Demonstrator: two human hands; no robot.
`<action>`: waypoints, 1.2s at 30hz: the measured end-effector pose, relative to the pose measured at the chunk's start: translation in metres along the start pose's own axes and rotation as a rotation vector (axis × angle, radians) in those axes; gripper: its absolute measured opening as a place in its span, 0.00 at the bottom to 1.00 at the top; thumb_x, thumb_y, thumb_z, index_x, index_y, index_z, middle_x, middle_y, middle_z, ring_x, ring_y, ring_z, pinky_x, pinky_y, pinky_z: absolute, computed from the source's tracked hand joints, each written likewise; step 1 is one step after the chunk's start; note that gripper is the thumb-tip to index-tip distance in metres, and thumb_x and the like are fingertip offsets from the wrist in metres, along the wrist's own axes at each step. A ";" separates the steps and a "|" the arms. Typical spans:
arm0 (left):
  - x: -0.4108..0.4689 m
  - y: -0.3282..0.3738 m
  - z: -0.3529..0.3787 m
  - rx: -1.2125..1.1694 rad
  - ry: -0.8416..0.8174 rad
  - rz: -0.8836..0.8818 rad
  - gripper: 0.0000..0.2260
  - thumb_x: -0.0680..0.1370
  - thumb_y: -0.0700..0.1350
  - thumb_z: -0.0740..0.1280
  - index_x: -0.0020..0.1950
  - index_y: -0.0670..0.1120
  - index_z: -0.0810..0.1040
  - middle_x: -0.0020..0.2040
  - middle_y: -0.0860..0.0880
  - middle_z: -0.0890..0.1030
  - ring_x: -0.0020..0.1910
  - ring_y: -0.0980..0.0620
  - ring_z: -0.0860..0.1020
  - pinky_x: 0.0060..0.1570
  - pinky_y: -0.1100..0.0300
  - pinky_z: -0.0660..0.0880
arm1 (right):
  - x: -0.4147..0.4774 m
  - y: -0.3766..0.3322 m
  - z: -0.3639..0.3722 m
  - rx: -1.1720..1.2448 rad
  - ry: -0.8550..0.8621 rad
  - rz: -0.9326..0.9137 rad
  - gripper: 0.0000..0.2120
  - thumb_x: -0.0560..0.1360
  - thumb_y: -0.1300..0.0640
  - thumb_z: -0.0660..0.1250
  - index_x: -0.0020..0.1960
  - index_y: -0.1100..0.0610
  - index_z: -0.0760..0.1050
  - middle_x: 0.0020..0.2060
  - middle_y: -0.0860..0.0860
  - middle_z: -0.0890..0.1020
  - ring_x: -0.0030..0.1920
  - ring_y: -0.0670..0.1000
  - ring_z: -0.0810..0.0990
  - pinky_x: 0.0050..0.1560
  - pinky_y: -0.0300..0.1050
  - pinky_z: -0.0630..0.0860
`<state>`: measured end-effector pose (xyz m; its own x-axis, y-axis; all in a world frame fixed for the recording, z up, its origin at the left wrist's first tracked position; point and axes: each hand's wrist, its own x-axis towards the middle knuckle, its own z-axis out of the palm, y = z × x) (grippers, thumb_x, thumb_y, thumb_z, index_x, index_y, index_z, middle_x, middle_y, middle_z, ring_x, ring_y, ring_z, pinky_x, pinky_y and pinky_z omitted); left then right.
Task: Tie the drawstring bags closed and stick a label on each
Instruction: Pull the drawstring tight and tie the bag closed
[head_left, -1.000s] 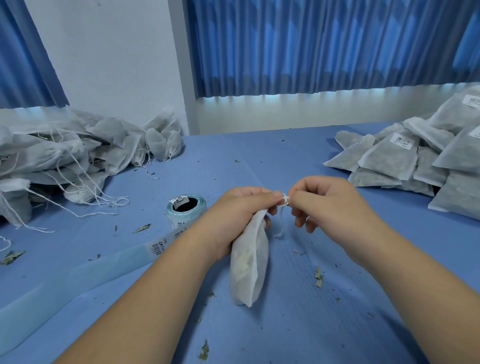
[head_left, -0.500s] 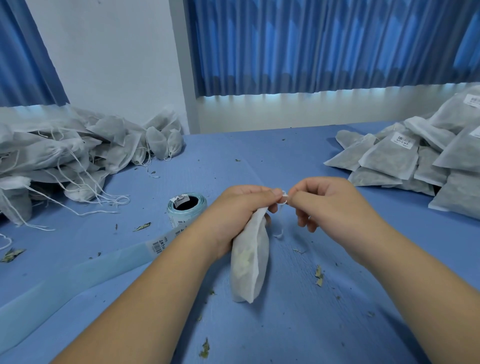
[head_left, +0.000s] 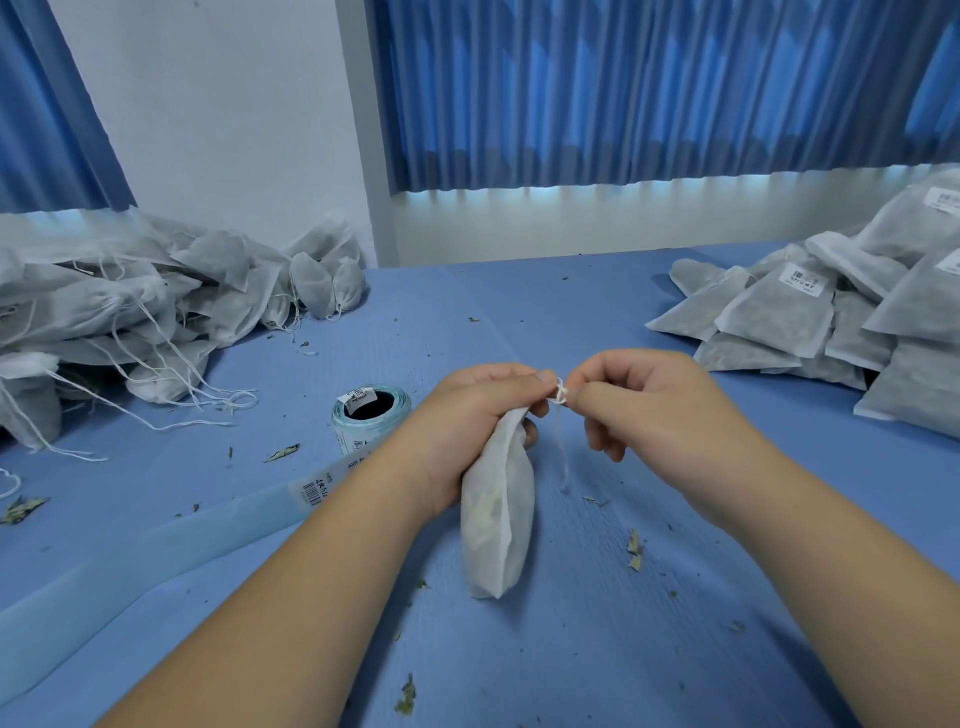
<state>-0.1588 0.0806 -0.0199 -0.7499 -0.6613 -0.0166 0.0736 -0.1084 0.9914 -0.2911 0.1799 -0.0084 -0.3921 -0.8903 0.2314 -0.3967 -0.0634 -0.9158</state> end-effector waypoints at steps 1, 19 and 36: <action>0.000 -0.001 0.000 0.004 0.017 0.013 0.10 0.77 0.42 0.69 0.35 0.47 0.81 0.33 0.51 0.76 0.26 0.54 0.70 0.25 0.65 0.68 | 0.000 0.000 0.000 0.003 -0.021 0.013 0.09 0.72 0.56 0.68 0.33 0.51 0.79 0.24 0.49 0.76 0.27 0.48 0.71 0.32 0.45 0.69; 0.000 -0.002 0.002 0.008 0.019 0.059 0.07 0.77 0.45 0.70 0.40 0.47 0.86 0.33 0.53 0.77 0.25 0.56 0.70 0.26 0.66 0.68 | 0.000 0.003 0.001 -0.005 0.045 0.051 0.09 0.70 0.53 0.71 0.37 0.58 0.80 0.22 0.50 0.75 0.27 0.49 0.70 0.31 0.45 0.68; -0.004 0.003 0.003 0.056 -0.011 -0.112 0.16 0.78 0.45 0.68 0.30 0.47 0.80 0.28 0.53 0.74 0.23 0.56 0.70 0.23 0.66 0.67 | 0.002 0.008 0.001 -0.196 0.115 -0.049 0.07 0.69 0.59 0.70 0.32 0.54 0.78 0.22 0.43 0.70 0.26 0.47 0.68 0.29 0.39 0.67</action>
<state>-0.1576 0.0851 -0.0162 -0.7583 -0.6395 -0.1267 -0.0477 -0.1394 0.9891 -0.2941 0.1766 -0.0159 -0.4561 -0.8305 0.3198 -0.5666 -0.0061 -0.8240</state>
